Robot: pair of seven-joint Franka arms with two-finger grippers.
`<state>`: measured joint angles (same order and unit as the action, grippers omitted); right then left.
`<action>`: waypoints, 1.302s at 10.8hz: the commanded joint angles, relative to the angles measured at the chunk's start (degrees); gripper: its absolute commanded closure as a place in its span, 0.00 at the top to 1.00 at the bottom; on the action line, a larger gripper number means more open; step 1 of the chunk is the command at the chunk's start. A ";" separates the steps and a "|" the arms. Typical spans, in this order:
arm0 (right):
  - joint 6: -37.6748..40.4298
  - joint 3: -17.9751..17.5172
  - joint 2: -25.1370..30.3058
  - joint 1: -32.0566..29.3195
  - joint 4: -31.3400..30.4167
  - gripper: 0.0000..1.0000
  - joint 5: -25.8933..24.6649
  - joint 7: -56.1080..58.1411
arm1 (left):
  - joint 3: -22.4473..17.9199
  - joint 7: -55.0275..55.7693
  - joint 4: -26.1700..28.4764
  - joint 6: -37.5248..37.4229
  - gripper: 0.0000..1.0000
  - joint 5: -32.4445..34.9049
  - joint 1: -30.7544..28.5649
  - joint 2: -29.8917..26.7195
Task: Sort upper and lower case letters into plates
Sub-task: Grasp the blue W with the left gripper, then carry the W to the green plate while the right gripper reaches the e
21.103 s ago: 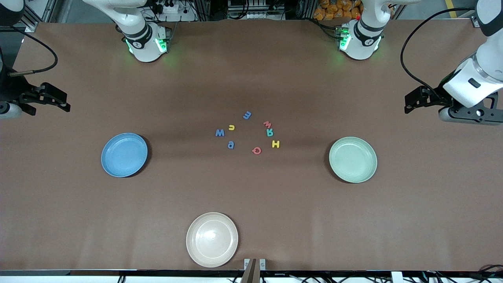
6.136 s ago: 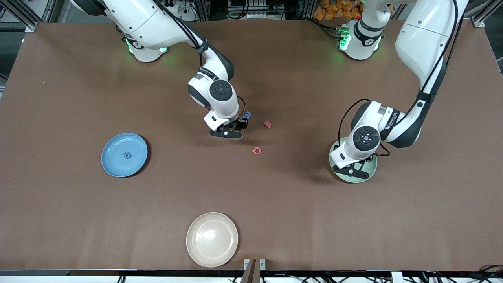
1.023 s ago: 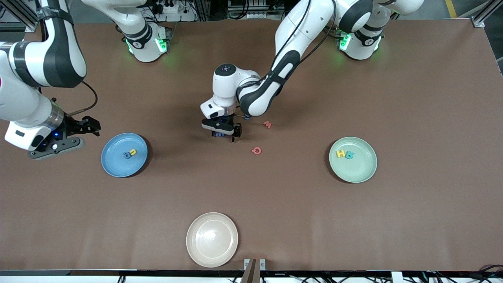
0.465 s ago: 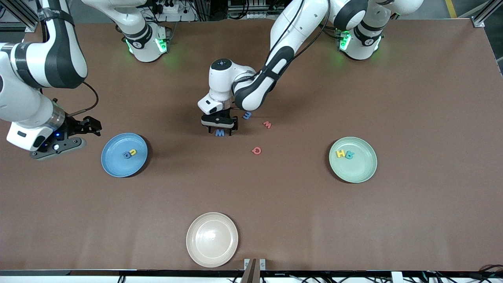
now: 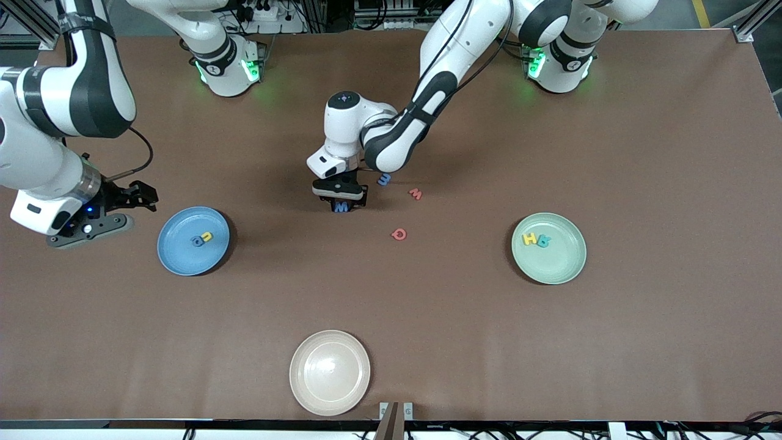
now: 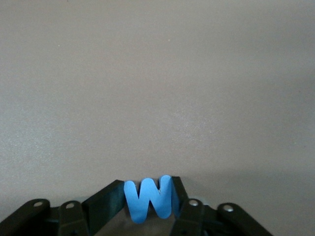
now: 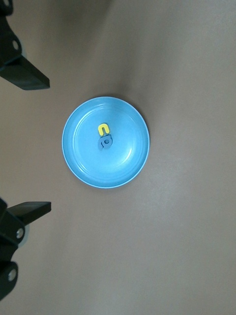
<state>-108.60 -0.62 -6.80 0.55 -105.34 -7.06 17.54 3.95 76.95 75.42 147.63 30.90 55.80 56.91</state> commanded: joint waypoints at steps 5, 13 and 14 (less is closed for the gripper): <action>0.50 0.53 -0.23 0.51 0.31 1.00 0.82 -0.40 | -0.62 1.63 -0.71 -2.25 0.15 0.65 0.28 0.48; 5.85 -4.01 -0.32 3.58 1.54 1.00 1.08 -16.08 | -0.35 -2.66 0.51 -7.25 0.12 -4.62 -1.29 -5.23; 6.03 -6.30 -0.32 3.76 1.80 1.00 1.08 -20.57 | -0.35 -3.98 0.78 -7.96 0.11 -5.49 -2.09 -5.67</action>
<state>-104.04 -4.07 -6.87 4.03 -104.86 -6.63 3.05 3.81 75.89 74.15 140.92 27.45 54.80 53.35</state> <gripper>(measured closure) 0.000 0.568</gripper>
